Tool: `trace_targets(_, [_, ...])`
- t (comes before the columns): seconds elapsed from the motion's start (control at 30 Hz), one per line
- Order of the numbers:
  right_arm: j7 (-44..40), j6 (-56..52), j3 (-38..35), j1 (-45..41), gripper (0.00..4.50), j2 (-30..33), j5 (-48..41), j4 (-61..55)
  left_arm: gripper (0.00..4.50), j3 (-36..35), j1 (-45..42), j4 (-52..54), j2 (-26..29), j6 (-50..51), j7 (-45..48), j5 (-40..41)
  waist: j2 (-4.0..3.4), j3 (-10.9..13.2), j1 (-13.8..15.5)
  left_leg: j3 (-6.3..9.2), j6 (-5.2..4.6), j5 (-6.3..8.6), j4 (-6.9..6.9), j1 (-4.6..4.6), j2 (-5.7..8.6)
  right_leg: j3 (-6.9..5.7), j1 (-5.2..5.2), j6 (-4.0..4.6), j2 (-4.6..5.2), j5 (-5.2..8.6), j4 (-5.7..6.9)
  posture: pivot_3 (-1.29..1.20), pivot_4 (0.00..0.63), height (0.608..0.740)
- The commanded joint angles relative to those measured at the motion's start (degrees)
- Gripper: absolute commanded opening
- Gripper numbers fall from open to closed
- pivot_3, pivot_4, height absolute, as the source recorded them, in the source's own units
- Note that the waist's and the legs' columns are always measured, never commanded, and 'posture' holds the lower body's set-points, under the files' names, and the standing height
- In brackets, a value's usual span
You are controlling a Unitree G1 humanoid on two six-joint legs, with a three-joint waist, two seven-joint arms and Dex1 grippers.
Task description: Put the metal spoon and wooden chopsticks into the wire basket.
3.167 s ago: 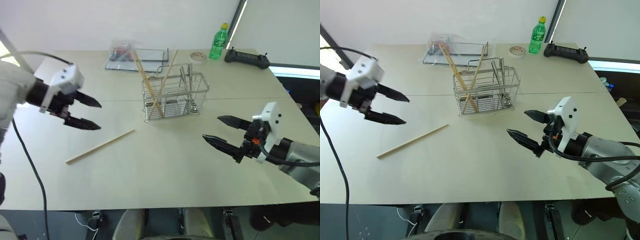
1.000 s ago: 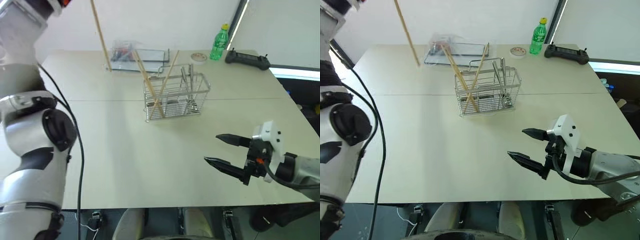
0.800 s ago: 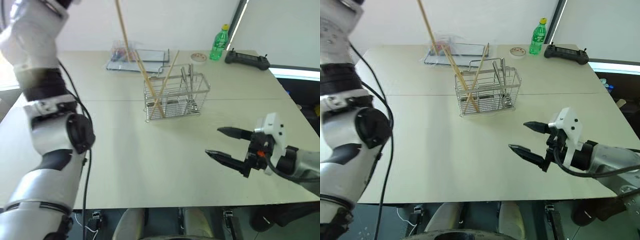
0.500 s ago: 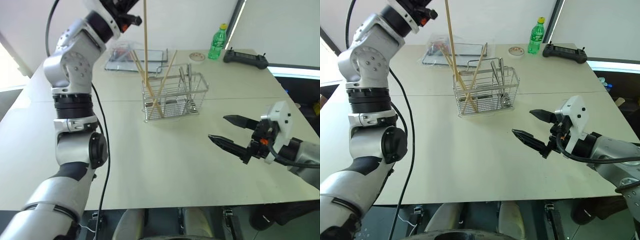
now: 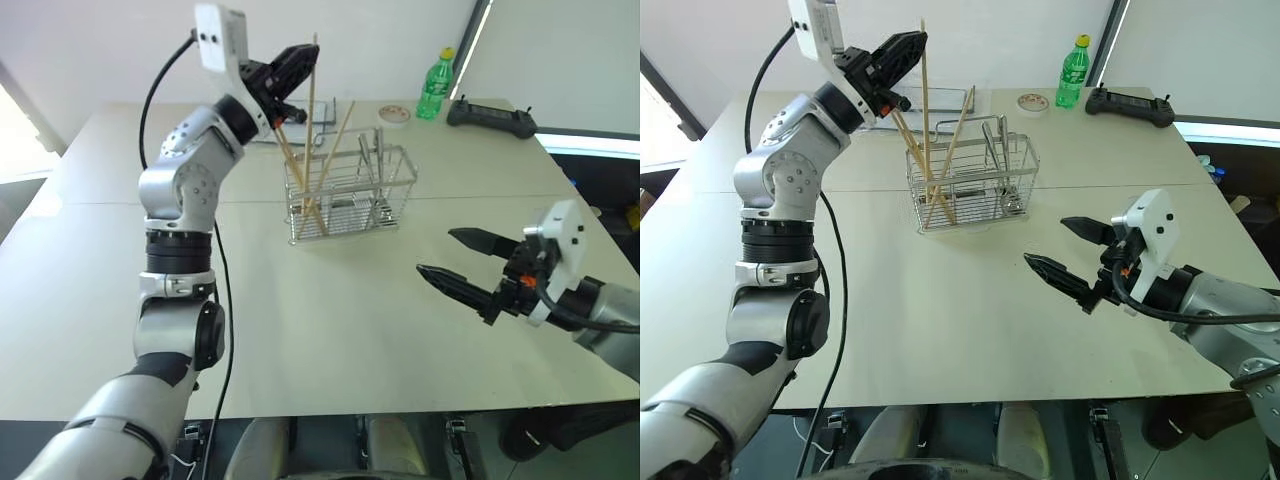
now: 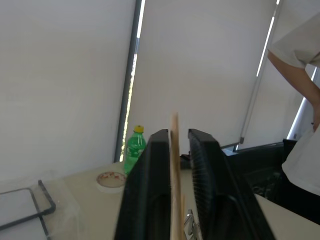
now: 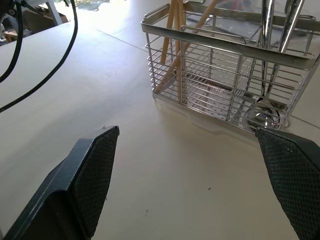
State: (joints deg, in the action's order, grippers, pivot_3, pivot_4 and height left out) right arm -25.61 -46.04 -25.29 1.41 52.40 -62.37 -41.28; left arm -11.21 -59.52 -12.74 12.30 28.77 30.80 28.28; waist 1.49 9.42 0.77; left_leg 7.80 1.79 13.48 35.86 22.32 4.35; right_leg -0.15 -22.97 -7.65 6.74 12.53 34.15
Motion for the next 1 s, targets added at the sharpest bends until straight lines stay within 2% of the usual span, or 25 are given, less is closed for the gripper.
trace_targets(0.03, [0.4, 0.1, -1.7, -1.0, 4.5, 0.2, -1.4, -0.3, 2.6, 0.0, 0.0, 3.3, 0.5, 0.4, -0.1, 1.3, 0.0, 0.0, 0.0, 0.0, 0.0, 0.0, 0.0, 0.0, 0.0, 0.0, 0.01, 0.0, 0.0, 0.0, 0.0, 0.0, 0.15, 0.719])
trace_targets(0.13, [0.3, 0.0, -1.5, -1.2, 4.5, 0.4, -1.5, 0.0, 4.16, 0.0, -0.1, 5.0, 0.7, 1.7, 0.1, 2.2, 0.01, 0.0, 0.1, 0.0, 0.0, 0.0, 0.02, 0.01, 0.01, 0.0, 0.02, 0.0, 0.0, 0.0, 0.0, 0.0, 0.15, 0.719])
trace_targets(0.17, [0.4, 0.0, -1.4, -1.4, 4.5, 0.5, -1.4, 0.2, 4.46, -0.2, -0.4, 5.7, 0.8, 2.6, 0.2, 3.0, 0.01, 0.0, 0.1, 0.0, 0.0, 0.0, 0.03, 0.02, 0.01, 0.0, 0.02, 0.0, 0.01, 0.0, -0.01, 0.0, 0.15, 0.719])
trace_targets(0.3, [0.4, -0.2, -0.9, -2.0, 4.5, 0.5, -1.3, 0.6, 4.46, -1.0, -1.7, 7.5, 2.9, 4.0, 1.0, 4.7, 0.0, 0.0, 0.0, 0.0, 0.0, 0.0, 0.02, 0.01, 0.01, 0.0, 0.01, 0.0, 0.01, 0.0, 0.0, 0.0, 0.15, 0.719])
trace_targets(0.43, [0.0, -0.3, -1.2, -2.3, 4.5, 0.8, -1.1, 1.0, 4.46, -0.4, -4.5, 6.6, 10.4, 7.6, 7.9, 6.6, -0.01, 0.0, -0.2, -0.02, -0.02, 0.01, -0.01, 0.0, 0.0, 0.0, -0.04, 0.01, -0.02, 0.01, 0.01, 0.0, 0.15, 0.719])
trace_targets(0.6, [-1.1, 0.5, -2.7, -3.9, 4.5, 1.6, 1.7, 4.5, 4.46, 2.9, -7.0, -1.6, 30.1, 6.6, 30.2, 4.1, -0.1, 0.0, -0.7, -0.16, -0.04, 0.02, -0.14, -0.02, 0.02, 0.02, -0.14, 0.05, -0.06, 0.01, 0.03, 0.0, 0.15, 0.719])
trace_targets(0.7, [-2.0, 1.3, -2.6, -4.9, 4.5, 1.6, 3.8, 6.4, 4.46, 8.3, -0.9, -5.1, 41.2, -0.1, 44.3, -1.8, -0.34, -0.1, -0.7, -0.19, -0.04, 0.02, -0.23, -0.06, -0.02, 0.03, -0.14, 0.16, -0.05, 0.08, -0.01, 0.0, 0.15, 0.719])
trace_targets(0.77, [-2.6, 2.0, -2.5, -5.7, 4.5, 1.4, 5.2, 7.6, 4.46, 10.5, 3.3, -6.0, 46.0, -4.3, 50.0, -4.8, -0.41, -0.1, -0.6, -0.29, -0.04, 0.02, -0.35, -0.15, -0.08, 0.12, -0.14, 0.26, 0.02, 0.13, -0.02, 0.0, 0.15, 0.719])
trace_targets(0.87, [-2.1, 2.7, -2.0, -8.1, 4.5, 0.8, 7.4, 10.5, 4.46, 10.5, 7.2, -6.0, 48.2, -4.3, 51.4, -5.8, -0.29, -0.1, 0.0, -0.23, -0.04, 0.02, -0.35, -0.06, -0.11, 0.11, -0.2, 0.29, 0.02, 0.13, -0.03, 0.0, 0.15, 0.719])
trace_targets(1.0, [-2.8, 2.9, -0.6, -10.8, 4.5, 0.1, 9.2, 12.4, 4.46, 9.7, 11.5, -3.3, 47.1, -4.2, 50.3, -5.9, -0.13, 0.0, 0.2, -0.11, -0.04, 0.02, -0.19, 0.11, -0.09, 0.06, -0.2, 0.33, 0.05, 0.12, -0.09, 0.0, 0.15, 0.719])
